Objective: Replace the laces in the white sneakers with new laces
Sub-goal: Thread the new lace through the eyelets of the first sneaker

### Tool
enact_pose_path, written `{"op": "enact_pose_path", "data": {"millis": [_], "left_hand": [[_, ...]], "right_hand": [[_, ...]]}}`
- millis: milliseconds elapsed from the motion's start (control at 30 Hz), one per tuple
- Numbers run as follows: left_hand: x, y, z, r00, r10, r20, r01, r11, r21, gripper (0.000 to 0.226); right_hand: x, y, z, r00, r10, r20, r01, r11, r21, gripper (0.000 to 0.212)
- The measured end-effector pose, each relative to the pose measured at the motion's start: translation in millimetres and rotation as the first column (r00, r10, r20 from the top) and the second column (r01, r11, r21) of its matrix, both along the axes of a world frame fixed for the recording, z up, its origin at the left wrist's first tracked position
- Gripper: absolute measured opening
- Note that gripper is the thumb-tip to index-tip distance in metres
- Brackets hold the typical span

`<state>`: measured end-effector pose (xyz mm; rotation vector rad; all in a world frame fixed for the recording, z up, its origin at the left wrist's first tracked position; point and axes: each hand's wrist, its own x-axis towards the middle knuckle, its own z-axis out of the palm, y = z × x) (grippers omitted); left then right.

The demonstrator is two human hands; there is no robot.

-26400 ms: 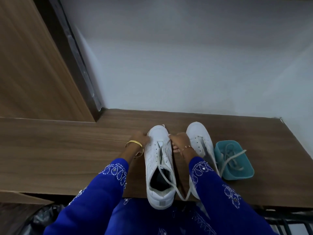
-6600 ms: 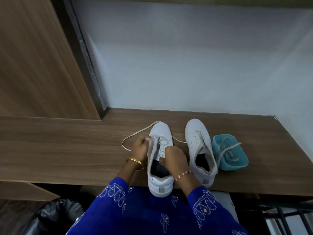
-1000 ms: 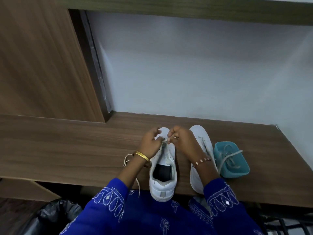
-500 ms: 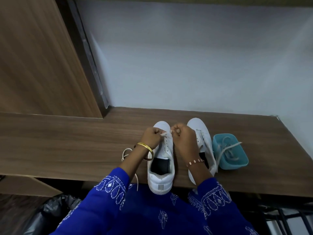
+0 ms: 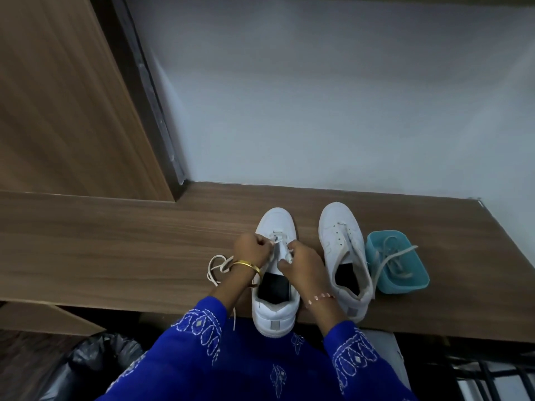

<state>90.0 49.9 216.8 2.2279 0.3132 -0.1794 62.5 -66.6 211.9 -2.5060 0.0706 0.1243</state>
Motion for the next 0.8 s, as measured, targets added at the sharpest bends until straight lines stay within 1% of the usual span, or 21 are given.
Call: {"op": "enact_pose_path", "data": {"millis": [67, 133, 300, 367, 533, 667, 733, 800], "left_hand": [[0.3, -4.6, 1.0, 1.0, -0.007, 0.023, 0.006, 0.999, 0.053, 0.021], [1.9, -8.6, 2.1, 0.998, -0.044, 0.041, 0.038, 0.989, 0.142, 0.022], [1.4, -14.7, 5.7, 0.989, -0.138, 0.052, 0.112, 0.931, 0.348, 0.023], [1.7, -15.8, 7.1, 0.985, -0.167, 0.052, 0.133, 0.907, 0.399, 0.024], [8.5, -13.4, 10.0, 0.977, -0.211, 0.032, 0.177, 0.886, 0.429, 0.023], [11.4, -15.5, 9.0, 0.964, -0.263, 0.028, 0.22, 0.857, 0.467, 0.024], [9.7, -18.1, 2.5, 0.969, -0.245, 0.041, 0.2, 0.867, 0.455, 0.025], [7.3, -20.9, -4.6, 0.983, -0.171, 0.068, 0.131, 0.911, 0.391, 0.024]], "right_hand": [[-1.1, -3.0, -0.9, 1.0, 0.006, 0.01, -0.006, 1.0, 0.019, 0.024], [-0.7, -5.5, -3.5, 1.0, 0.003, 0.015, -0.003, 0.999, 0.038, 0.027], [0.9, -8.2, -8.0, 1.0, -0.013, 0.011, 0.012, 0.996, 0.089, 0.032], [1.2, -8.9, -9.3, 1.0, -0.018, 0.007, 0.017, 0.993, 0.114, 0.032], [0.6, -13.2, -7.9, 0.999, -0.036, 0.006, 0.034, 0.983, 0.183, 0.022], [3.2, -17.8, -6.8, 0.997, -0.071, -0.012, 0.072, 0.966, 0.246, 0.02], [3.8, -19.3, -6.1, 0.998, -0.062, -0.015, 0.064, 0.966, 0.249, 0.019], [3.3, -20.7, -5.6, 0.999, -0.042, -0.013, 0.044, 0.969, 0.245, 0.02]]}}
